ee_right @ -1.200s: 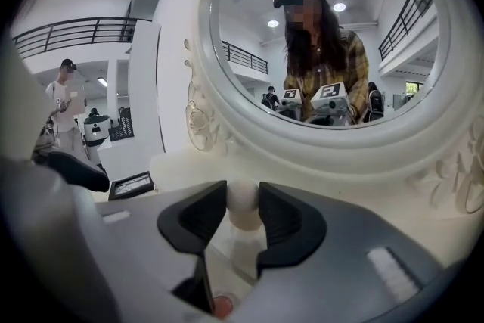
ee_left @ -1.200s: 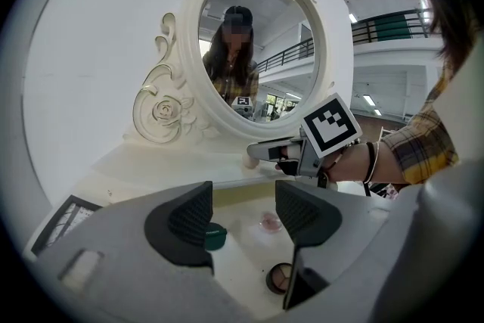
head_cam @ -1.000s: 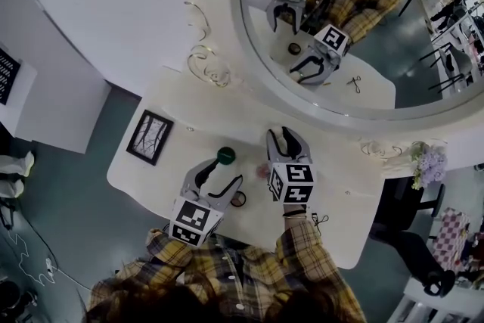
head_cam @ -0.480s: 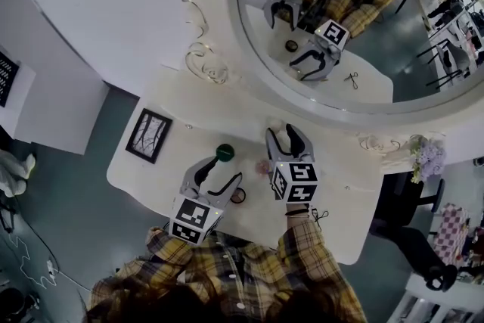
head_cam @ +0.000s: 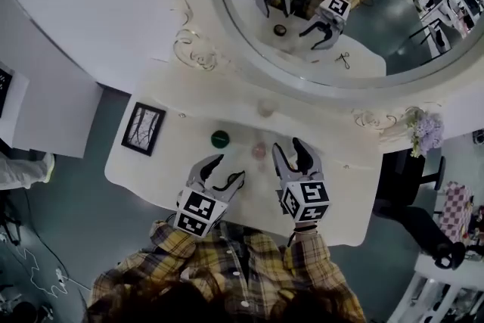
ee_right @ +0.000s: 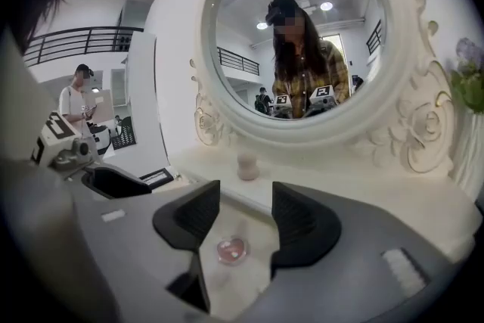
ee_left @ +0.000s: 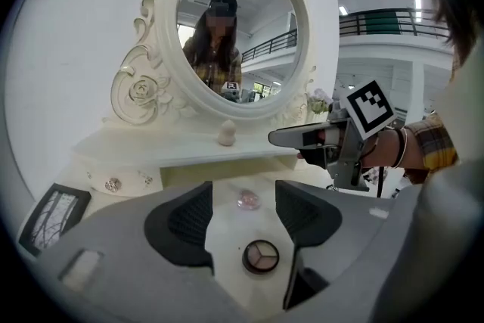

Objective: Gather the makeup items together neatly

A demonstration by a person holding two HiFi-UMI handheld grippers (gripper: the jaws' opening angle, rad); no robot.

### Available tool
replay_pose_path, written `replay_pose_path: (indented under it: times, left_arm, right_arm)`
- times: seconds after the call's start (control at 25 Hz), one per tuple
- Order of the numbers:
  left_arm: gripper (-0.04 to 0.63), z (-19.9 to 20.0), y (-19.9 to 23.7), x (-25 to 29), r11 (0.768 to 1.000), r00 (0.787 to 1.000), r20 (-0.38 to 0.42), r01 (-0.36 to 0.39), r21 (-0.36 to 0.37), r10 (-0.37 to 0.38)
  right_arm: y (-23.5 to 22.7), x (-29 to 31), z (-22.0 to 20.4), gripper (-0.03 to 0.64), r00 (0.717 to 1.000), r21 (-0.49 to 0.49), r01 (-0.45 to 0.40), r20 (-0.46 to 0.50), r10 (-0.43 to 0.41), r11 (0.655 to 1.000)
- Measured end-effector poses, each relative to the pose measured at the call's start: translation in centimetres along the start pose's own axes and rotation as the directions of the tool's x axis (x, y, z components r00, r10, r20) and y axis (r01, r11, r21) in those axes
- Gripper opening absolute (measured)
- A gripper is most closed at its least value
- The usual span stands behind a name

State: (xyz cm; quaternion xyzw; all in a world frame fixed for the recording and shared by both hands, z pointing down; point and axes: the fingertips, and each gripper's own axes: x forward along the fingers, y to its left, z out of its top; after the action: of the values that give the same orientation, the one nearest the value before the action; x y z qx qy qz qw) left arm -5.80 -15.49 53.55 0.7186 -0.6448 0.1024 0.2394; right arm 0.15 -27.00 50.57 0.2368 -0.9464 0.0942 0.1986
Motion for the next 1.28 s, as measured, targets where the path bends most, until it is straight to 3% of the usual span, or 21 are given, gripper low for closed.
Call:
replay_pose_path:
  times: [0.56, 1.12, 1.28]
  left_arm:
    - [0.295, -7.8, -3.7, 2.4, 0.991, 0.972, -0.218, 0.112, 0.078, -0.093]
    - [0.293, -11.0, -3.2, 4.4, 0.990, 0.955, -0.288, 0.104, 0.095, -0.072]
    - [0.259, -11.0, -3.1, 4.6, 0.988, 0.952, -0.301, 0.096, 0.119, -0.056]
  right_arm:
    - [0.7, -8.6, -5.4, 0.206, 0.998, 0.138, 0.059, -0.012, -0.058, 0.989]
    - [1.1, -10.8, -7.4, 0.177, 0.996, 0.155, 0.087, -0.022, -0.085, 0.984]
    - [0.9, -10.9, -7.1, 0.164, 0.996, 0.162, 0.087, -0.013, -0.086, 0.983]
